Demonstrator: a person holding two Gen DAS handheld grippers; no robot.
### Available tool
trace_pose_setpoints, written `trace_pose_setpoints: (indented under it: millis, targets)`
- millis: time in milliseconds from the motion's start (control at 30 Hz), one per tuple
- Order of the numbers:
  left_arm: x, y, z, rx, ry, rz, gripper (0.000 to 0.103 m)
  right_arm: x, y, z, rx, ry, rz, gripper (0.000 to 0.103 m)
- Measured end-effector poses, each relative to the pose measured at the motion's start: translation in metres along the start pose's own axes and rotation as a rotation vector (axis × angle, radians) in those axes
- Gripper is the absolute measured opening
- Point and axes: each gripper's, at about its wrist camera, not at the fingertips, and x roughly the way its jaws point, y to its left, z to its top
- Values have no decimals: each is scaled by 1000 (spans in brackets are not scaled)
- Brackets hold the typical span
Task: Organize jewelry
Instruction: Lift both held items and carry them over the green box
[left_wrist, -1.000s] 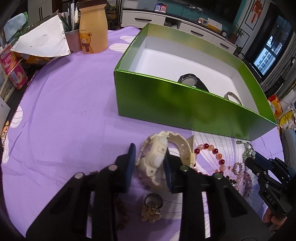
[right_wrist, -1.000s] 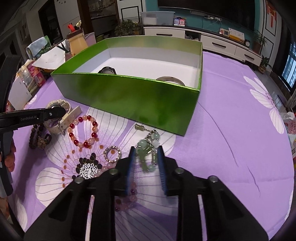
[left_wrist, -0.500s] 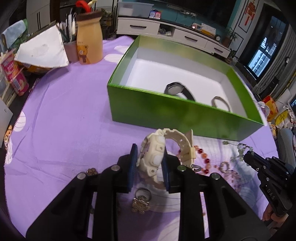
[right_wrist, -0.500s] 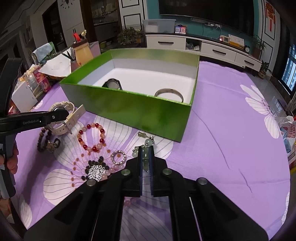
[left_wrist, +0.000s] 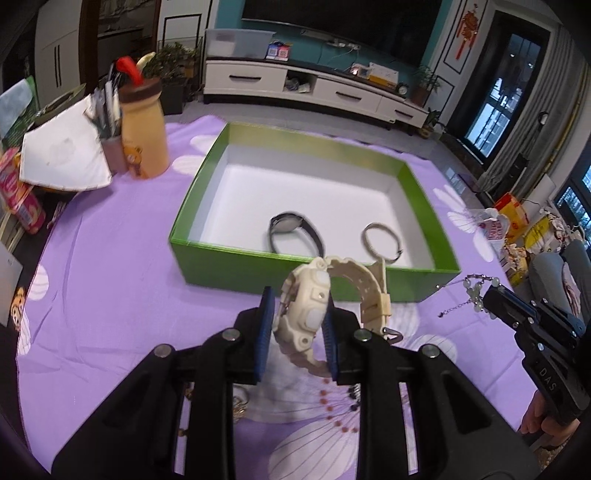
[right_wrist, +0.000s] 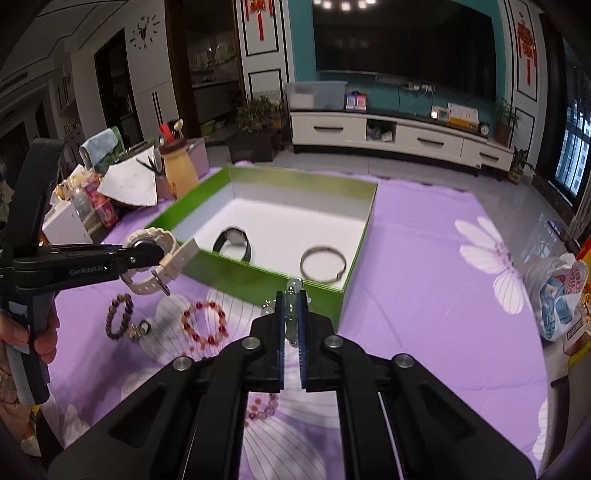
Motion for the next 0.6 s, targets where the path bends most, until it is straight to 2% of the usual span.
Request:
trace_pose_setpoints:
  millis: [367, 600]
  targets:
    - [-6, -21, 43, 27, -66, -43, 24, 0, -7, 42, -9, -80, -32, 5]
    - [3, -21, 65, 26, -91, -54, 24, 17, -12, 63, -10, -89, -44, 5]
